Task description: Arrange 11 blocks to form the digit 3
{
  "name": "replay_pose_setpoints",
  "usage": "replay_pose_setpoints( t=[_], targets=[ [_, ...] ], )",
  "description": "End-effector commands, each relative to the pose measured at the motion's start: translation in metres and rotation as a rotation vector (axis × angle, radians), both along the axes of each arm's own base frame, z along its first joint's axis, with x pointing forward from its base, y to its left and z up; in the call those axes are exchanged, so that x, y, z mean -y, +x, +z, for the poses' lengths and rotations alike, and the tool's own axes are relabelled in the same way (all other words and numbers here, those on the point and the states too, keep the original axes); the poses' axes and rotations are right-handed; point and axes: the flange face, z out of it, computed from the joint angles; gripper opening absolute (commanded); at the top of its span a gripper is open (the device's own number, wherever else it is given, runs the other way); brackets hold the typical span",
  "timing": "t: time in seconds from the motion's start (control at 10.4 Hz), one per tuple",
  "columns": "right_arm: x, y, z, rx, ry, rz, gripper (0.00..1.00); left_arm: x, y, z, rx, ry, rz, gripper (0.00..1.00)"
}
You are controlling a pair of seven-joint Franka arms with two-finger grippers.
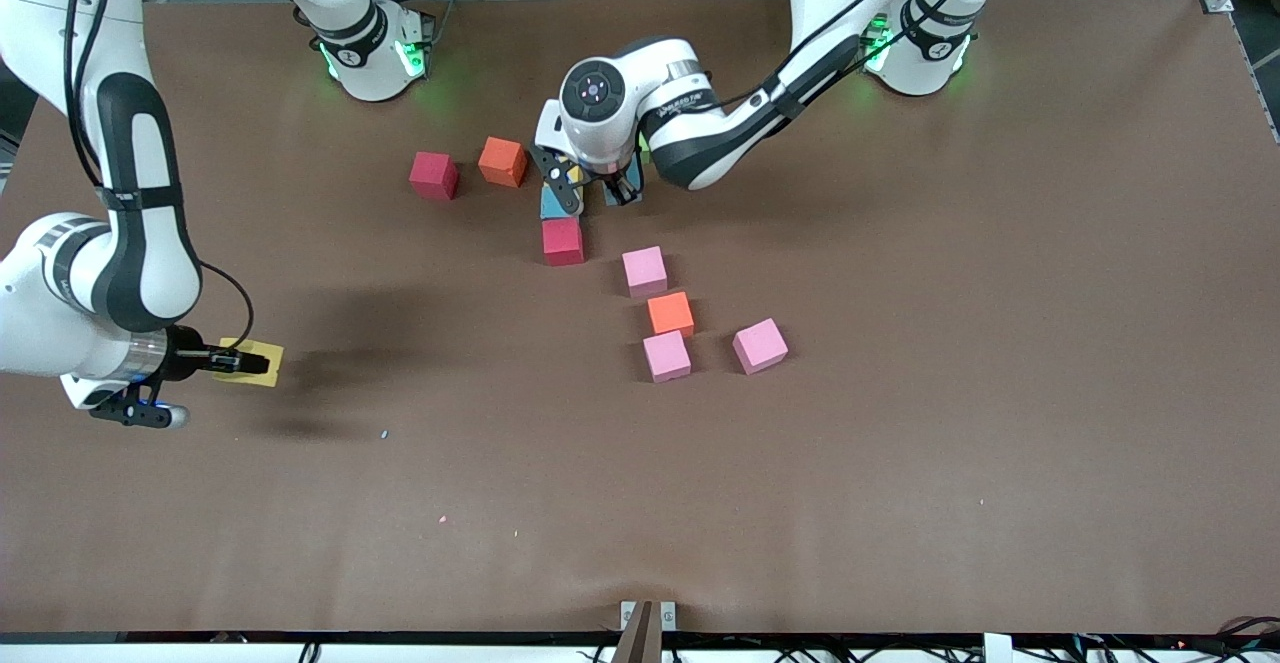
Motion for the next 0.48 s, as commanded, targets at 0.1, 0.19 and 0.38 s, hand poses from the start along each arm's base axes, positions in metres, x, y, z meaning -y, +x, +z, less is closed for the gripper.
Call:
replay_pose_setpoints(
  t=[0.1, 0.19, 0.38],
  targets=[
    [0.023, -0.008, 0.011, 0.010, 0.011, -0.018, 0.22, 0.015, 0.014, -0.015, -0.006, -0.037, -0.051, 0.00],
    [0.028, -0.009, 0.010, 0.008, 0.012, -0.025, 0.22, 0.020, 0.014, -0.022, -0.006, -0.036, -0.053, 0.00],
    [0.029, -0.010, 0.005, -0.002, 0.012, -0.027, 0.22, 0.030, 0.010, -0.040, 0.011, -0.030, -0.059, 0.00]
  ],
)
